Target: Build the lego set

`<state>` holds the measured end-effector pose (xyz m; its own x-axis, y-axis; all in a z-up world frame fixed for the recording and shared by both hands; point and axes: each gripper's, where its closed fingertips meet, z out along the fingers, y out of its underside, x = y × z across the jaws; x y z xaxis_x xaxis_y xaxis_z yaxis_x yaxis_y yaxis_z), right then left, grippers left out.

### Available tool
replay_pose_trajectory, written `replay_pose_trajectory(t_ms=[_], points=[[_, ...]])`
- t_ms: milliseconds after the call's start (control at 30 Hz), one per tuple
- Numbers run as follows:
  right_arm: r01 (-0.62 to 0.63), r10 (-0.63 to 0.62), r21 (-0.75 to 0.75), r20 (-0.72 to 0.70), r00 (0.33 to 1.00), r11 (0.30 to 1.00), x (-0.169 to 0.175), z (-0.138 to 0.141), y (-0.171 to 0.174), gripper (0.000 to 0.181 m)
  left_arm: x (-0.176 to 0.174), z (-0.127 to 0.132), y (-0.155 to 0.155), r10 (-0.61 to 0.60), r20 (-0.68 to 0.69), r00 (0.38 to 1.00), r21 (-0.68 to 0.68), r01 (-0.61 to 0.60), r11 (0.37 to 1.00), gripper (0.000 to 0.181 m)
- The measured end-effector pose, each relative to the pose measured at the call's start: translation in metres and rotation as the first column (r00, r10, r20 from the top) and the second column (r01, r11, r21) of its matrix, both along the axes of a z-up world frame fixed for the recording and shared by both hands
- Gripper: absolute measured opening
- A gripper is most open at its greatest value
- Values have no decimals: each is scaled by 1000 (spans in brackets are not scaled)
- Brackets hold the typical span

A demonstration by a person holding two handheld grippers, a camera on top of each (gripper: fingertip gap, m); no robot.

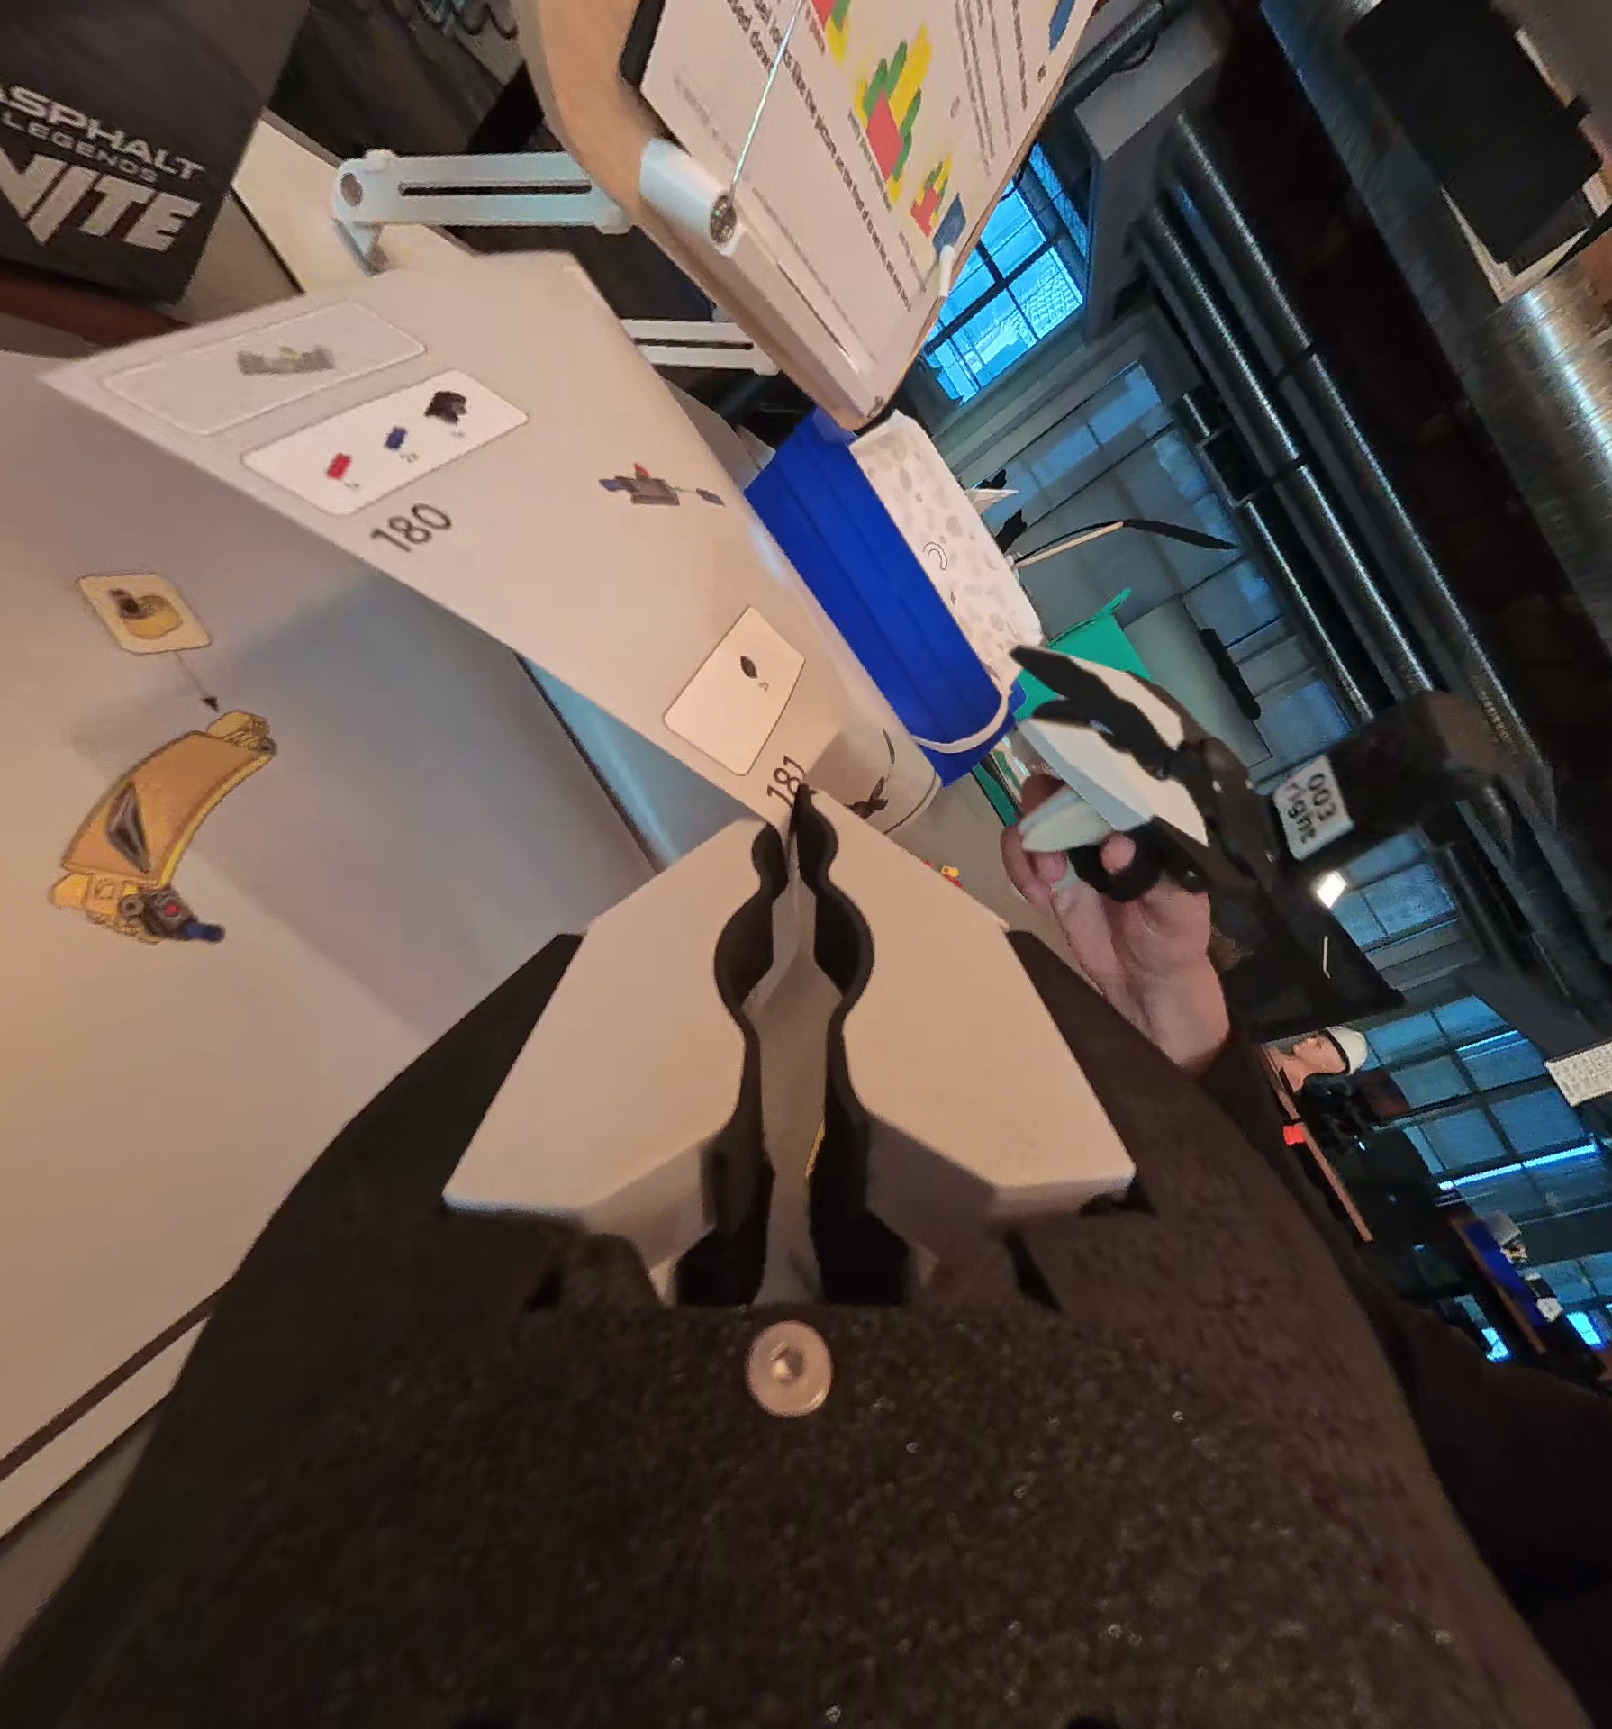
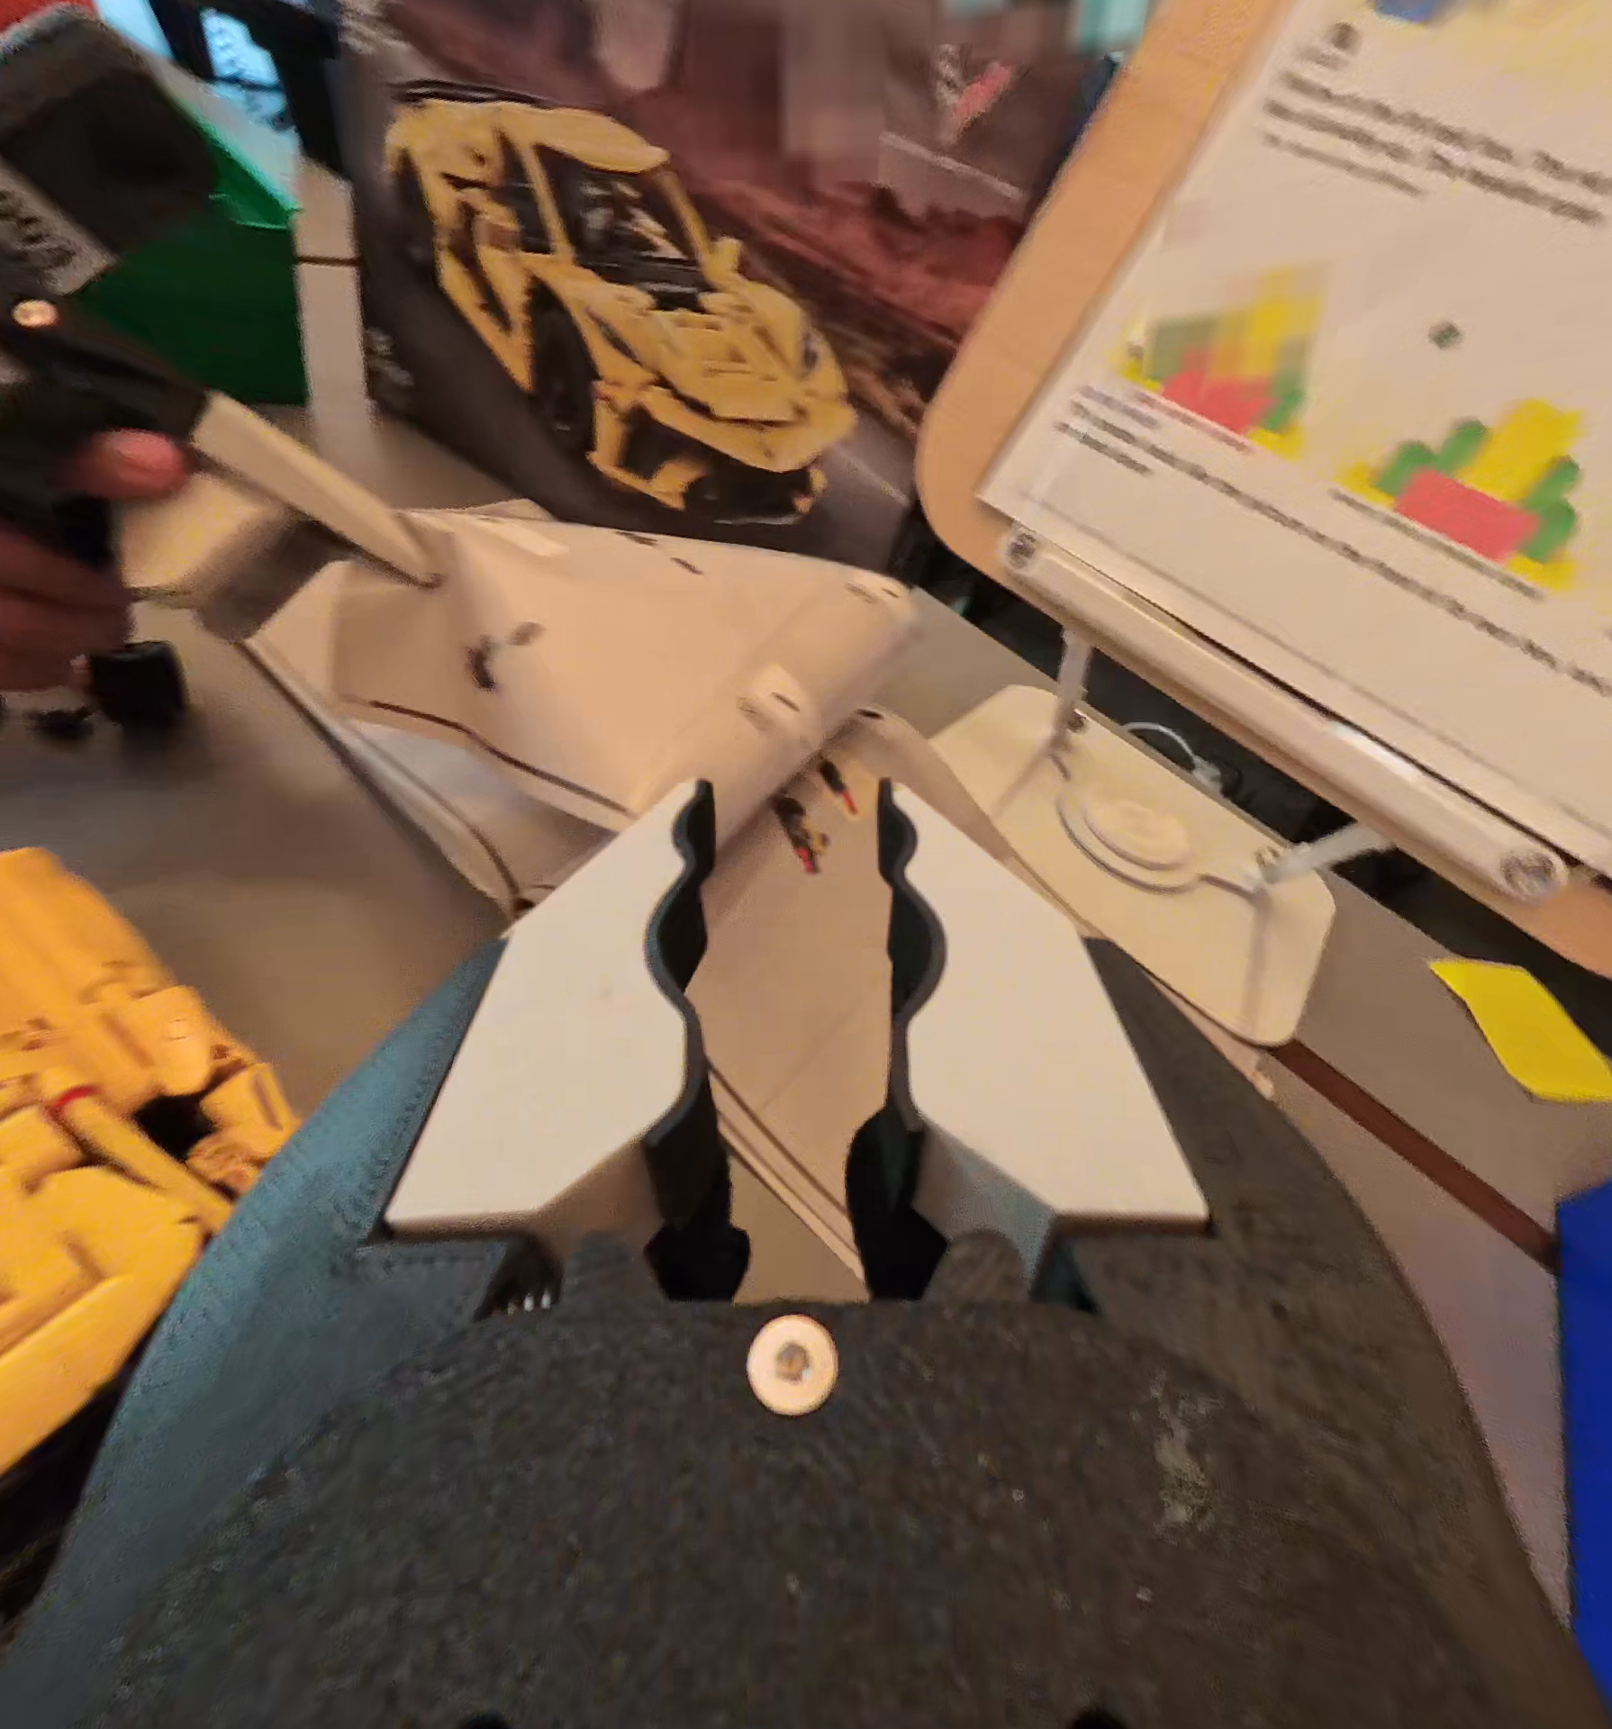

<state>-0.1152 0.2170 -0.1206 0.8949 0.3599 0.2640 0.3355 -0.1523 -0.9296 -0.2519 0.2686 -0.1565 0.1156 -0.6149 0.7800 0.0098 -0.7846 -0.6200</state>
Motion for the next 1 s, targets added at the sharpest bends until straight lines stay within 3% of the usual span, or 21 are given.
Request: replay_pose_trajectory(t_ms=[167,267,300,433,633,733,833,900,1000], points=[[112,-122,-68,-164,979,991,50,-18,8,27,-12,5,4,-26,0,1000,8,26,1000,0],[146,-163,-89,-235,958,985,66,-30,12,26,-39,29,-11,-195,49,980,44,193,980,0],[145,-166,-99,-254,953,984,68,-34,13,25,-52,36,-9,-202,66,977,53,198,979,0],[130,-164,-136,-276,947,982,68,-43,16,22,-99,43,29,-40,118,992,45,35,998,2],[108,-138,-131,-253,958,986,61,-43,15,19,-143,9,77,203,35,978,-66,-201,977,2],[58,-100,-168,-257,961,984,48,-49,14,21,-165,5,92,332,12,943,-80,-330,941,3],[-71,-20,-309,-284,959,948,20,-68,8,51,-183,2,101,434,-10,901,-78,-434,898,3],[-160,76,-375,-228,971,913,0,-74,7,70,-186,5,103,471,-1,882,-62,-471,880,3],[-199,186,-415,-73,980,888,-15,-67,27,66,-177,15,103,477,41,878,-29,-476,879,3]])
